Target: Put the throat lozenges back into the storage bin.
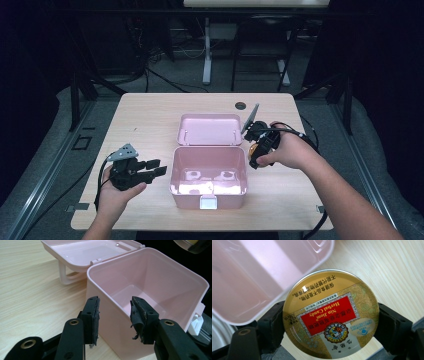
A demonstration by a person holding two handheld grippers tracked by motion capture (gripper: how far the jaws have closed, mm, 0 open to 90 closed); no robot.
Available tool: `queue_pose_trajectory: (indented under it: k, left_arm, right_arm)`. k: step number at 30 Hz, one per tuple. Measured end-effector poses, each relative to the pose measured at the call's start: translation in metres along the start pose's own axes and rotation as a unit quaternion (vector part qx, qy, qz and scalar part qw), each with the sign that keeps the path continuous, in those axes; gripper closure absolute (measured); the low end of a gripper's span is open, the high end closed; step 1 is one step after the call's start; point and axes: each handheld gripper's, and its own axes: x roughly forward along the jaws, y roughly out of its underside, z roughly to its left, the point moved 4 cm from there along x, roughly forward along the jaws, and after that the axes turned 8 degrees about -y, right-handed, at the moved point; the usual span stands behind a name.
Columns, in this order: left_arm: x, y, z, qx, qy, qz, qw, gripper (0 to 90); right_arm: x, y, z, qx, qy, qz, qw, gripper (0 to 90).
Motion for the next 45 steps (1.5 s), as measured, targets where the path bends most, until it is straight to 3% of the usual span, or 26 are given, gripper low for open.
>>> queue_pose_trajectory:
  k: [11,16,24,28,30,39,45]
  left_arm:
    - [0.000,0.000,0.000,-0.001,0.003,-0.001,1.0000,58.3]
    - [0.000,0.000,-0.001,0.000,0.006,0.002,1.0000,58.3]
    - [0.000,0.000,0.000,-0.001,0.004,0.000,1.0000,58.3]
    - [0.000,0.000,0.000,0.000,0.004,0.000,1.0000,58.3]
    - [0.000,0.000,0.000,-0.001,0.005,0.001,1.0000,58.3]
    - [0.000,0.000,0.000,-0.001,0.004,-0.002,1.0000,58.3]
    - [-0.001,0.000,0.001,0.000,0.004,-0.002,1.0000,58.3]
  right_arm:
    - [0.001,-0.013,0.017,-0.065,-0.031,0.004,0.9974,19.6]
    - [0.001,-0.018,0.025,-0.106,-0.029,0.005,0.9939,19.7]
    - [0.005,-0.026,0.036,-0.145,-0.024,0.010,0.9891,19.7]
    - [0.008,-0.030,0.040,-0.171,-0.022,0.013,0.9849,19.7]
    - [0.011,-0.031,0.043,-0.190,-0.022,0.017,0.9813,19.7]
    - [0.018,-0.039,0.051,-0.221,-0.027,0.023,0.9746,19.7]
    - [0.023,-0.042,0.055,-0.249,-0.026,0.034,0.9676,19.7]
